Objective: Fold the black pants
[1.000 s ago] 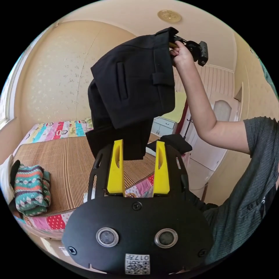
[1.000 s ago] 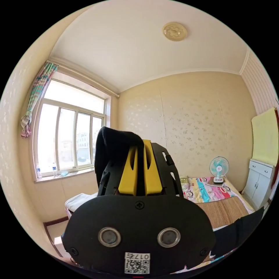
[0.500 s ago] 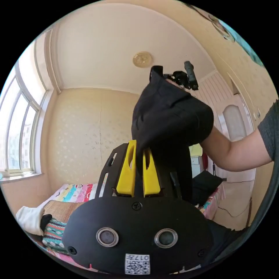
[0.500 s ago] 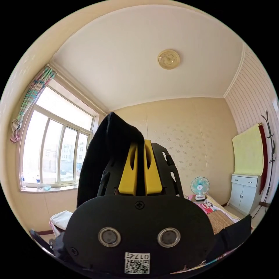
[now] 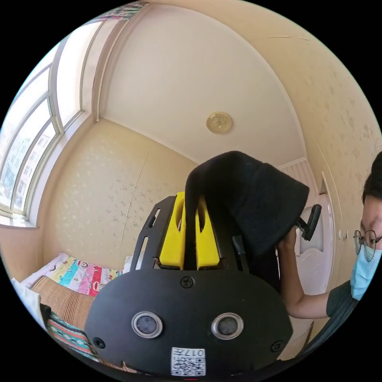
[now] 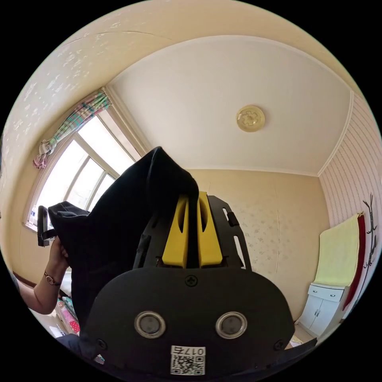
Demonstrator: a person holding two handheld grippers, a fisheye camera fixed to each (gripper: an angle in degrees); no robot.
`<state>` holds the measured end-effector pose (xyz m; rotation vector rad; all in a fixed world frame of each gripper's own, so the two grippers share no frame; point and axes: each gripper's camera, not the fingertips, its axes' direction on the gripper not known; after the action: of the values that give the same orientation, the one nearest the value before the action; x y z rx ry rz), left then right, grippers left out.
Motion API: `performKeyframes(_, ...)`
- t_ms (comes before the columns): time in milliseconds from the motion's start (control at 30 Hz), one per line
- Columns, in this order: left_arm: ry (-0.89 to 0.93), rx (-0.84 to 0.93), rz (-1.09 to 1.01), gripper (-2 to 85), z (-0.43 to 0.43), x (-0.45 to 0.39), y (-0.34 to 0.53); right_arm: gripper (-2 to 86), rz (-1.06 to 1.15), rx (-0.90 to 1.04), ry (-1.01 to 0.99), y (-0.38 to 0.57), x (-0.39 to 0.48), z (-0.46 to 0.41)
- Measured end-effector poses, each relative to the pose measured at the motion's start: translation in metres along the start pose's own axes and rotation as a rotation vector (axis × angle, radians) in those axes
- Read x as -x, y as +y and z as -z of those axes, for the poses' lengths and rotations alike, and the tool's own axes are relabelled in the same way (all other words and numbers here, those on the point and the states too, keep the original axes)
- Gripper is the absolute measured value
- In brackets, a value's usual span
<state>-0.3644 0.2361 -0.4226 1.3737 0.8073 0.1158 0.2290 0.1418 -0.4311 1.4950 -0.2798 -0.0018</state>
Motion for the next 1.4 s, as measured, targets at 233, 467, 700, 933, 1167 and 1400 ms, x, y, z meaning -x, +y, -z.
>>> performKeyframes(233,-0.002,0.006,-0.009,2.4,-0.007,0.003,0.092,3.7,-0.083,0.072,-0.022,0.118,-0.025,-0.004)
performKeyframes(467,-0.182,0.185,0.0,2.8,-0.196,0.093,0.165,4.3,-0.19,0.391,0.081,0.234,-0.1,-0.241)
performKeyframes(700,-0.449,0.789,0.353,6.4,-0.504,0.366,0.265,6.5,-0.495,1.052,0.132,0.419,-0.203,-0.506)
performKeyframes(933,-0.308,1.167,0.187,5.7,-0.416,0.374,0.513,7.4,-0.228,1.382,-0.16,0.68,-0.085,-0.356)
performKeyframes(1167,-0.348,1.388,0.42,9.1,-0.267,0.369,0.648,11.9,-0.319,1.611,-0.109,0.768,-0.046,-0.179)
performKeyframes(1400,-0.435,1.546,0.324,9.7,-0.26,0.338,0.667,11.6,-0.308,1.599,-0.031,0.765,-0.028,-0.135)
